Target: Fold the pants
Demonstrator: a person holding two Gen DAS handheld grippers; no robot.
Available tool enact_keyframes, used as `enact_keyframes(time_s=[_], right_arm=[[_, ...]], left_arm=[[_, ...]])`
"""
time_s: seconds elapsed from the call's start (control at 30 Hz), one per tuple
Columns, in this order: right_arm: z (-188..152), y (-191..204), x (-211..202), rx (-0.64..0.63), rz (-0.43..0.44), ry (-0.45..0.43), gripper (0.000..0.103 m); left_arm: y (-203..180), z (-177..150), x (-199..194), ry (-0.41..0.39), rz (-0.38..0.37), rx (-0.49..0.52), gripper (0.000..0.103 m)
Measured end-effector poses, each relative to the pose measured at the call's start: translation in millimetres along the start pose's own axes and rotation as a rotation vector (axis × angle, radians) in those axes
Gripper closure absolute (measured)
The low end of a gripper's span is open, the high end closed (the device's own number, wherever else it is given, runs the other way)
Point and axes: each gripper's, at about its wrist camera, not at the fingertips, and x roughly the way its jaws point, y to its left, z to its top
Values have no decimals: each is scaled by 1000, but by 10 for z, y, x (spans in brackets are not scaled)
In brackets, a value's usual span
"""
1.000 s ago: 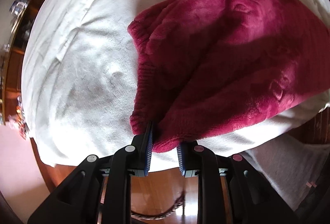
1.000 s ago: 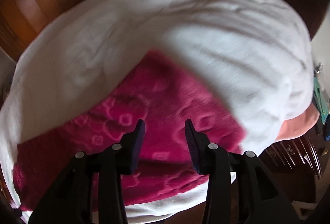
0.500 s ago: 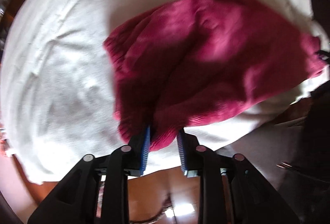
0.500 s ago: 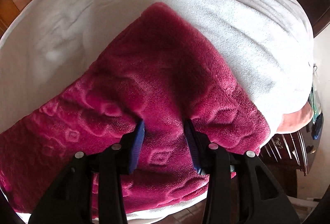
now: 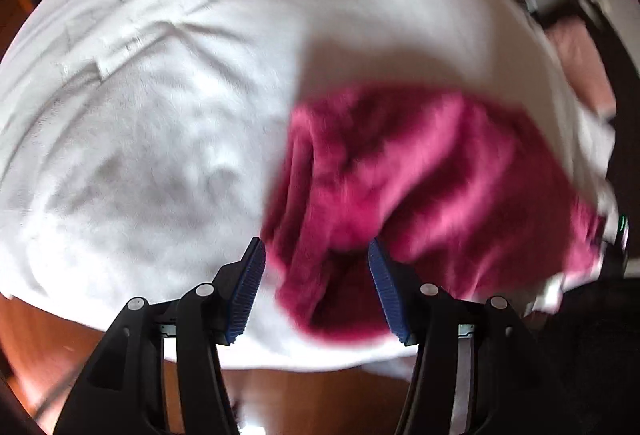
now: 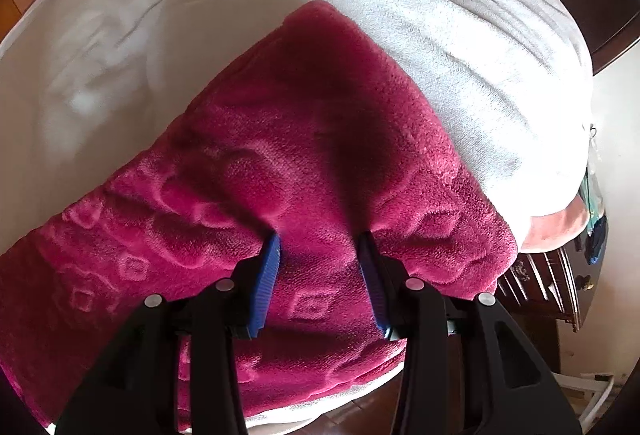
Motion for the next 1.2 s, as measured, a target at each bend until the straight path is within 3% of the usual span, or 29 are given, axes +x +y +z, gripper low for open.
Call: enact_keyframes(time_s=[0.1, 0.2, 0.23, 0.27, 0.37, 0.4, 0.43, 0.5, 0.53, 0.6, 0.67, 0.77, 0.87, 1.03, 1.13, 1.2], right_arm=[[13, 86, 13, -6, -15, 6, 61], [1, 156, -1, -15, -25, 7, 61], [-12, 178, -5, -19, -28, 8, 61], [-25, 203, -5, -21, -31, 9, 61], [-85, 286, -1, -31, -47, 10, 61], [-100, 292, -3, -31, -50, 9, 61], [-119, 312, 0, -29, -54, 10, 61], [-128, 342, 9, -27, -62, 11, 61], [-157, 355, 26, -30, -68, 12, 61], [-178, 393, 38, -36, -77, 13, 61], [-165, 433, 26, -35, -80, 14, 61], [-164, 474, -82, -27, -67, -8, 61], [-127, 571, -310, -50, -49, -43, 61], [-140, 845, -392, -93, 23, -47, 61], [-187, 909, -350, -122, 31, -31, 61], [-266, 872, -274, -132, 36, -5, 61]], left_arm=[[-3, 211, 205, -4, -32, -90, 49], [-37, 403, 444, 34, -42, -118, 49], [-31, 469, 504, 44, -52, -123, 51], [-52, 512, 545, 50, -53, -121, 60], [-108, 664, 640, 55, 36, -101, 78], [-101, 728, 602, 26, 74, -99, 81], [-71, 783, 560, -4, 107, -108, 91], [85, 909, 458, -64, 141, -179, 93], [158, 979, 407, -95, 184, -203, 103], [266, 1057, 369, -104, 234, -224, 103], [322, 1102, 319, -107, 217, -247, 103], [174, 1086, 151, -143, 120, -226, 103], [-163, 959, 98, -141, 72, -131, 103], [-875, 549, 397, -76, -20, 3, 103], [-1052, 301, 741, 2, 19, 30, 103], [-1062, 202, 996, 47, 100, 36, 103]])
